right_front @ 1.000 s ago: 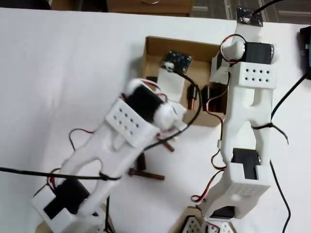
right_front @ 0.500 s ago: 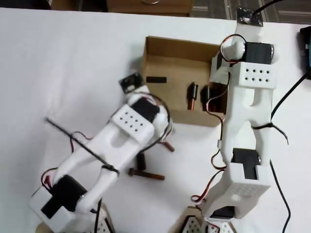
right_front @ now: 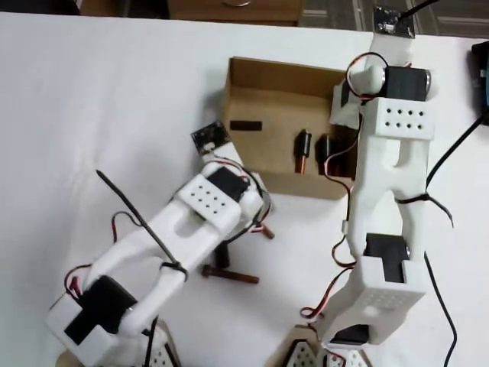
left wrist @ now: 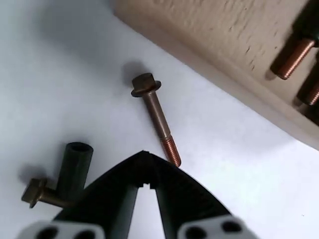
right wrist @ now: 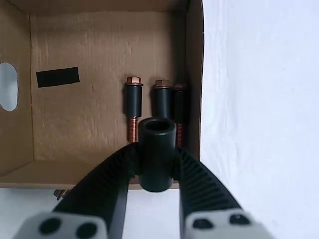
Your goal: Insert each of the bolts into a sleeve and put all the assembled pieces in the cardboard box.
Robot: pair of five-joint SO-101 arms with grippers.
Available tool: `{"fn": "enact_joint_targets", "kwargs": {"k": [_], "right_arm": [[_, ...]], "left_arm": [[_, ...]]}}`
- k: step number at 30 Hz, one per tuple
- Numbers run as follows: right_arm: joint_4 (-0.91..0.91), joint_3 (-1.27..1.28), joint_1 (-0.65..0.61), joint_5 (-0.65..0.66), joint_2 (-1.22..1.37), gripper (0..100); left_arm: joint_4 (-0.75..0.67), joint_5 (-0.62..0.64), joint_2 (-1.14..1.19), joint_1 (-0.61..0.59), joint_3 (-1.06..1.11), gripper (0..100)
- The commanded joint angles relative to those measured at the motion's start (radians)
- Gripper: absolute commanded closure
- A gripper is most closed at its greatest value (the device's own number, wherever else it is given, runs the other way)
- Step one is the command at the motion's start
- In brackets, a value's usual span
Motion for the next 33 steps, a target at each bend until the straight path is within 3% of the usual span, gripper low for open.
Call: {"fn": "enact_joint_targets", "kwargs": {"k": [1, 5, 12, 18, 26, 33], "right_arm": [[-0.015, -0.005, -0.001, 0.008, -0.059, 97.8], [-0.015, -0.005, -0.001, 0.008, -0.059, 97.8], [-0.01, -0.005, -0.001, 0.008, -0.059, 97.8], [-0.012, -0.003, -0.001, 0.008, -0.058, 97.8], [-0.013, -0.003, -0.001, 0.008, -0.058, 97.8], [-0.013, -0.003, -0.001, 0.008, -0.058, 97.8]], "left_arm": [[-0.02, 0.015, -0.012, -0.009, -0.01, 98], [-0.049, -0.012, 0.114, -0.015, -0.036, 98], [0.017, -0.021, 0.298, -0.008, -0.189, 98], [0.124, -0.025, 0.305, -0.008, -0.306, 98], [0.129, -0.091, 0.311, -0.008, -0.331, 98], [0.107, -0.069, 0.313, -0.011, -0.323, 82]]}}
